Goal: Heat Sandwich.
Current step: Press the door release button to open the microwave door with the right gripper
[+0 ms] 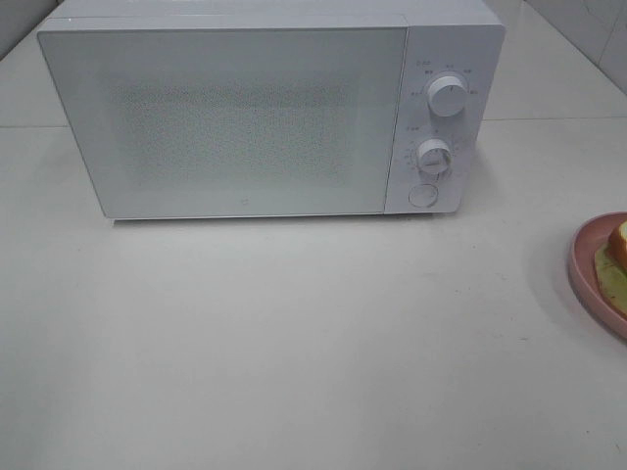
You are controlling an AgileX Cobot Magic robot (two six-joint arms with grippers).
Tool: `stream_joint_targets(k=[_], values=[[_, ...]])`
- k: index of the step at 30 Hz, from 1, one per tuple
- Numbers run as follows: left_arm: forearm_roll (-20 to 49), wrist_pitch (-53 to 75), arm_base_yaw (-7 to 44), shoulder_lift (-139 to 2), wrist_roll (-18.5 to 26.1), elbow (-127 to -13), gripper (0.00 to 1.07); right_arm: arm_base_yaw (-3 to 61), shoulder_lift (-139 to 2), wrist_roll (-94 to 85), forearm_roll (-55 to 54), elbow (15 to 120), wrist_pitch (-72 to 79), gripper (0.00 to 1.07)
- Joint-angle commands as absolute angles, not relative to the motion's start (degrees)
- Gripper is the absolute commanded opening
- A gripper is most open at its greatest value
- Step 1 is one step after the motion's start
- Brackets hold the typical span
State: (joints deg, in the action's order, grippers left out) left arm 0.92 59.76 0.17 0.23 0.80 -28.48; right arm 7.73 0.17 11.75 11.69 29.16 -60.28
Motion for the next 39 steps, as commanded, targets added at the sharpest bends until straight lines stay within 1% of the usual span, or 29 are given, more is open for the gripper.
stream_joint_targets(k=[1,19,22,39], values=[[0.7,59.3,0.1,1.8,0.7,-28.4,1.01,7.4,1.7,11.5,11.9,29.1,-60.1,0.76],[0.7,59.3,0.1,1.8,0.7,-28.4,1.01,7.4,0.5,11.6,11.8,30.5,-58.7,0.76],[0.7,59.3,0.1,1.8,0.7,-28.4,1.01,7.4,-2.8,11.5,11.8,32.3,-57.0,0.76],[0.7,59.3,0.1,1.8,0.7,-28.4,1.01,7.4,-18.4,11.5,11.9,32.3,-43.8,0.76]])
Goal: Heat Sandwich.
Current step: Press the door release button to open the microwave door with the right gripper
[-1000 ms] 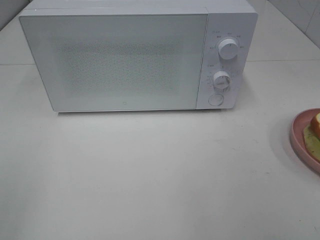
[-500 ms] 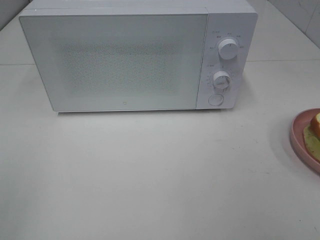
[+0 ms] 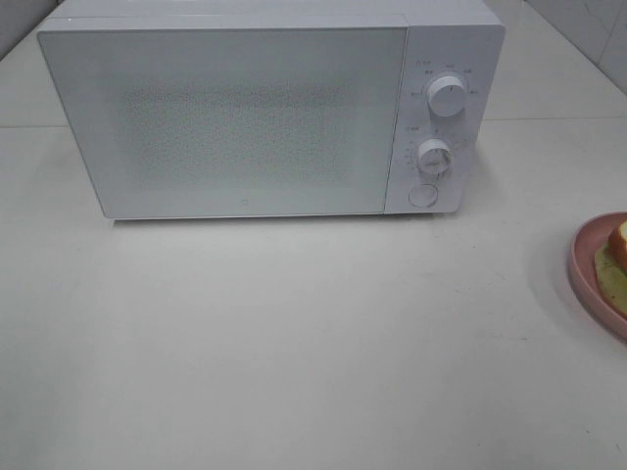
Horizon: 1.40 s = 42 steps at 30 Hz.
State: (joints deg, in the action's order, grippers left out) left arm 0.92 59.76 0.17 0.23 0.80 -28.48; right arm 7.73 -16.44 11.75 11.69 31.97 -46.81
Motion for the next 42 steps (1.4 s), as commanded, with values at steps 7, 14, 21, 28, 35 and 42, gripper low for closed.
stream_joint_targets(k=[7,14,21,28,35,42], values=[[0.7,59.3,0.1,1.8,0.7,-28.4,1.01,7.4,-26.0,11.5,11.9,32.3,-37.4,0.76],[0.7,59.3,0.1,1.8,0.7,-28.4,1.01,7.4,-35.1,11.5,11.9,32.3,-28.1,0.76],[0.7,59.3,0.1,1.8,0.7,-28.4,1.01,7.4,-42.1,11.5,11.7,32.3,-20.9,0.76],[0.7,59.3,0.1,1.8,0.7,-28.4,1.01,7.4,-50.2,11.5,11.7,32.3,-12.5,0.76],[0.7,59.3,0.1,1.8,0.7,-28.4,1.01,7.4,-55.3,12.7,11.7,32.3,-3.8,0.76],[0.7,59.3,0.1,1.8,0.7,-28.4,1.01,7.4,-60.1,12.5,11.7,28.9,13.5,0.76]])
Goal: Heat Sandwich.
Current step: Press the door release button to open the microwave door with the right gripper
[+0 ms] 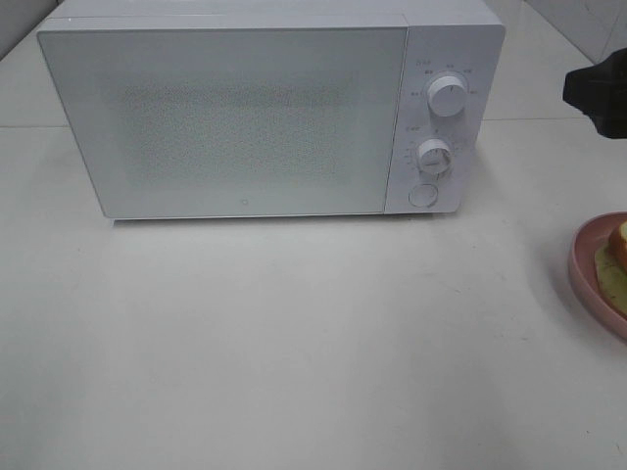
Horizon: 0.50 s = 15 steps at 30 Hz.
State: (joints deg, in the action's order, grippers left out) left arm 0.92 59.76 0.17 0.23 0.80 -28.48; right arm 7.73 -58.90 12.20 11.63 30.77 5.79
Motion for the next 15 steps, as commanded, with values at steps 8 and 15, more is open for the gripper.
stream_joint_targets(k=[8,15], values=[[0.7,59.3,0.1,1.8,0.7,-28.4,1.01,7.4,-64.6,10.9,10.6,22.2,31.0,0.76],[0.7,59.3,0.1,1.8,0.7,-28.4,1.01,7.5,-69.7,1.5,-2.9,16.1,42.1,0.76]])
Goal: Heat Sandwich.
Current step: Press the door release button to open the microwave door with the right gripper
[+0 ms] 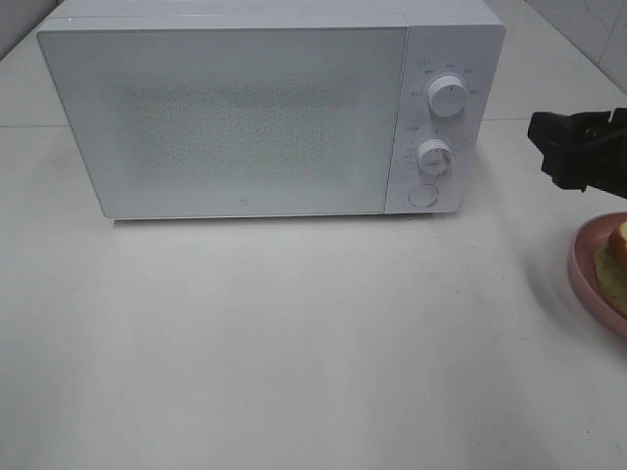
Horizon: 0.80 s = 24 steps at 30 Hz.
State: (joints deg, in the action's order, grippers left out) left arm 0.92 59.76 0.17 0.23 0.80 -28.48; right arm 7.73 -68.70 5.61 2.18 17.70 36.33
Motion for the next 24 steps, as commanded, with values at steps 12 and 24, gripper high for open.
stream_joint_targets(k=[12,24], values=[[0.7,59.3,0.1,1.8,0.7,-28.4,1.01,20.3,-76.1,-9.5,-20.9,11.5,55.6,0.76],[0.7,59.3,0.1,1.8,0.7,-28.4,1.01,33.9,-88.2,-11.1,-34.7,11.6,68.4,0.76]])
